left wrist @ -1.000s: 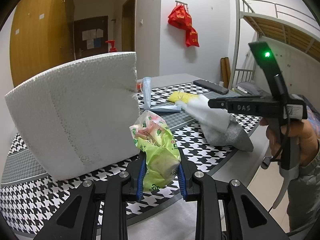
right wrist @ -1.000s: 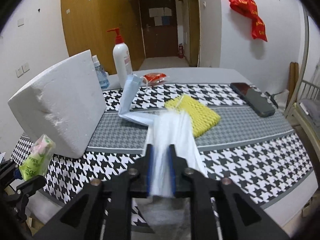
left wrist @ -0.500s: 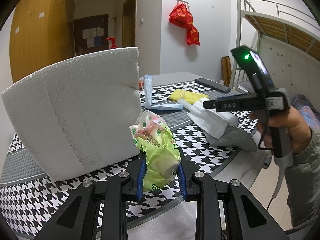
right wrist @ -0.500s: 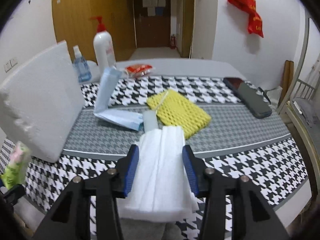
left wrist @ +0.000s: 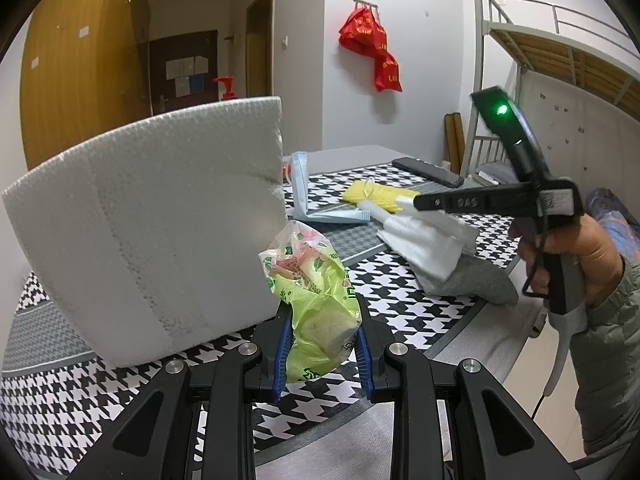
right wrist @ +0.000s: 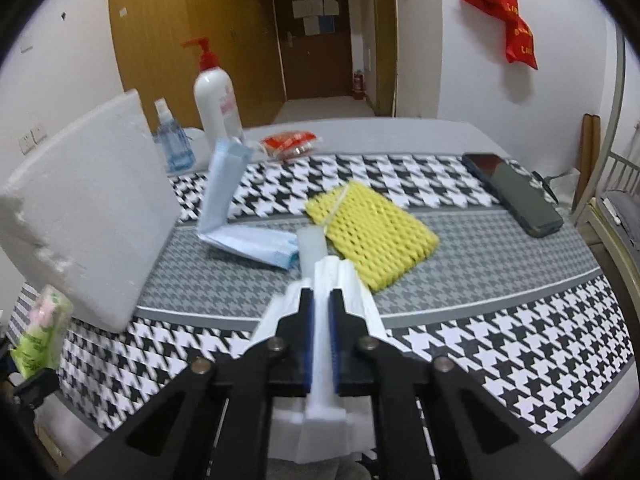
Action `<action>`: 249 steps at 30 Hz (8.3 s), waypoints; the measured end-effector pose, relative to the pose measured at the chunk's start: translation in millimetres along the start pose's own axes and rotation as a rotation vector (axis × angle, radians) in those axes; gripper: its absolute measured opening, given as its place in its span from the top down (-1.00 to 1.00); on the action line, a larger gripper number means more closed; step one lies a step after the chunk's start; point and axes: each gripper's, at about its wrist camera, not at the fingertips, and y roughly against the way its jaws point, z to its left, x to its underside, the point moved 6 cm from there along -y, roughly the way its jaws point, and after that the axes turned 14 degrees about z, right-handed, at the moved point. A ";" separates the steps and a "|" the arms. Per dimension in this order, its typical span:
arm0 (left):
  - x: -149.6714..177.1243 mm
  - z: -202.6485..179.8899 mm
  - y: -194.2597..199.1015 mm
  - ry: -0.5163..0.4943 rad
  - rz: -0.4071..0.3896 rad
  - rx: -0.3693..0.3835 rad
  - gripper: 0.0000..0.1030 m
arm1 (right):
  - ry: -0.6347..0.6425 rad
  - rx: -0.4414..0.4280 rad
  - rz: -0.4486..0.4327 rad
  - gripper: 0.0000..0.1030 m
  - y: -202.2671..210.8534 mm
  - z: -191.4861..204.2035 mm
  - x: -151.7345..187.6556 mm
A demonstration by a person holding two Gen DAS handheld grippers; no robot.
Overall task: Organize soft objects
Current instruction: 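Raise the white cloth with the right tool, letting the grey sock drop, then carry the white cloth with the right tool over the foam box, then open the right tool to drop the cloth into the foam box, then open the left tool to drop the green snack bag into the box, then move the right tool down toward the grey sock on the table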
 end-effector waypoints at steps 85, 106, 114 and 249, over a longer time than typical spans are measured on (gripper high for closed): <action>-42.1 117.7 136.9 0.163 -0.263 -0.268 0.44 | 0.342 -0.282 -0.332 0.82 148.3 213.4 -100.0; -44.2 136.8 119.5 0.192 -0.226 -0.282 0.43 | 0.353 -0.252 -0.184 0.82 83.2 227.4 -108.9; -46.3 141.6 116.9 0.204 -0.221 -0.279 0.43 | 0.391 -0.178 -0.173 -0.62 74.9 237.0 -103.1; -16.6 -6.2 74.0 0.074 -0.311 -0.026 -0.98 | 0.041 -0.063 -0.356 -0.99 129.1 38.7 78.7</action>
